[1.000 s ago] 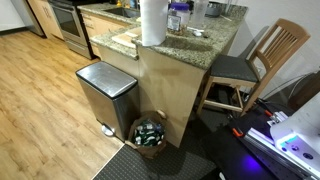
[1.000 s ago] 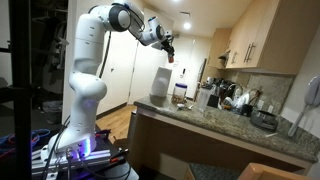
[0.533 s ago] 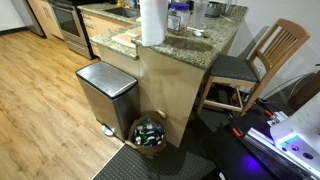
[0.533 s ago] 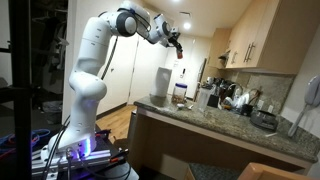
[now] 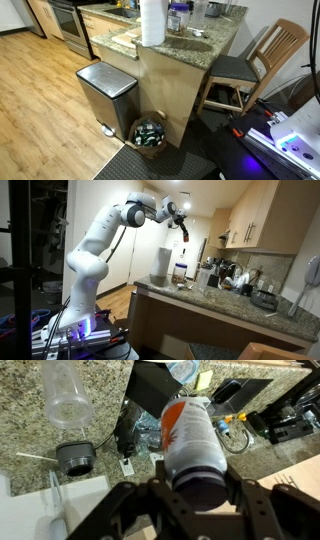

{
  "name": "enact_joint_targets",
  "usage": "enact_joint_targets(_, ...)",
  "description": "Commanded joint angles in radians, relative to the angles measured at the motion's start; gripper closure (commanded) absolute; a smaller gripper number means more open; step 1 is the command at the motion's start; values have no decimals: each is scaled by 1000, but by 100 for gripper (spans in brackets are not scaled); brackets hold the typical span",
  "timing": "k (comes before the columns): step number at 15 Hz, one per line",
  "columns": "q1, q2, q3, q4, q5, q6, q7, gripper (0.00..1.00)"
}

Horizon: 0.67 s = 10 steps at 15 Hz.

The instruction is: Put the white bottle on top of the container with a blue lid

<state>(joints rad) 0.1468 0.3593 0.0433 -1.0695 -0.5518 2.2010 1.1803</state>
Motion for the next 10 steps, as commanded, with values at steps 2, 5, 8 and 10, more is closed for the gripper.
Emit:
enact_joint_targets(2, -11, 18, -19, 6, 0, -27, 36, 75)
enact_joint_targets(5, -31, 17, -44, -46, 5, -52, 82, 75)
enact_joint_targets(8, -64, 21, -51, -97, 58, -46, 102, 75)
enact_joint_targets(10, -81, 30, -47, -128, 101, -59, 104, 75)
